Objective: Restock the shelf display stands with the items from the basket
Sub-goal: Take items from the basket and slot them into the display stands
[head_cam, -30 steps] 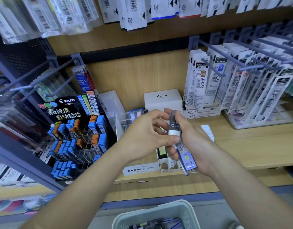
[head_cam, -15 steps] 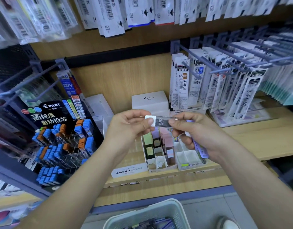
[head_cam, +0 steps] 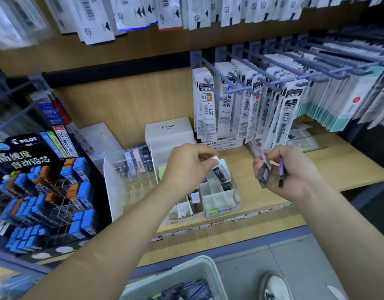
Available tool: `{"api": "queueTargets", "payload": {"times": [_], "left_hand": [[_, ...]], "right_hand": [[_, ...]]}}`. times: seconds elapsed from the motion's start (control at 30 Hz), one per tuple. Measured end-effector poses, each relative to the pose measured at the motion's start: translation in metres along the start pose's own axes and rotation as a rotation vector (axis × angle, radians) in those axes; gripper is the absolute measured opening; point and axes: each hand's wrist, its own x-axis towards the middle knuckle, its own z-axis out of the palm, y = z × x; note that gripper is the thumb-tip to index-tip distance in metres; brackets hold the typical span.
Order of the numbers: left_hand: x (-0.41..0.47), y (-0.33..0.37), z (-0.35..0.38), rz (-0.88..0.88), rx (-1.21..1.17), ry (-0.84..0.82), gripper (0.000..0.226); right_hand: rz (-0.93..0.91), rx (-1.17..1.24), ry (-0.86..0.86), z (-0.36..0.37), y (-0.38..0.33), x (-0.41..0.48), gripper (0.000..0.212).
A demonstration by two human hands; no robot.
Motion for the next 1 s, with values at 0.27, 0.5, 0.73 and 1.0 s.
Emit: {"api": "queueTargets", "payload": {"times": [0.27, 0.5, 0.73, 1.0], "left_hand": [[0.009, -0.015, 0.041, 0.067, 0.233, -0.078, 0.022], [0.015, -0.028, 0.059, 0.142, 0.300, -0.117, 0.022], [0.014, -0.034, 0.072, 0.276, 0.502, -0.153, 0.013], [0.005, -0.010, 0.051, -0.074, -0.061, -0.040, 0.017]], "right_hand": [[-0.050, -0.009, -0.060, -0.003, 0.001, 0.002, 0.048], [-0.036, -0.226, -0.027, -0.007, -0.001, 0.002, 0.049], [-0.067, -0.192, -0.031, -0.007, 0.001, 0.006, 0.051], [-0.048, -0.245, -0.113, -0.009, 0.001, 0.008, 0.052]]}}
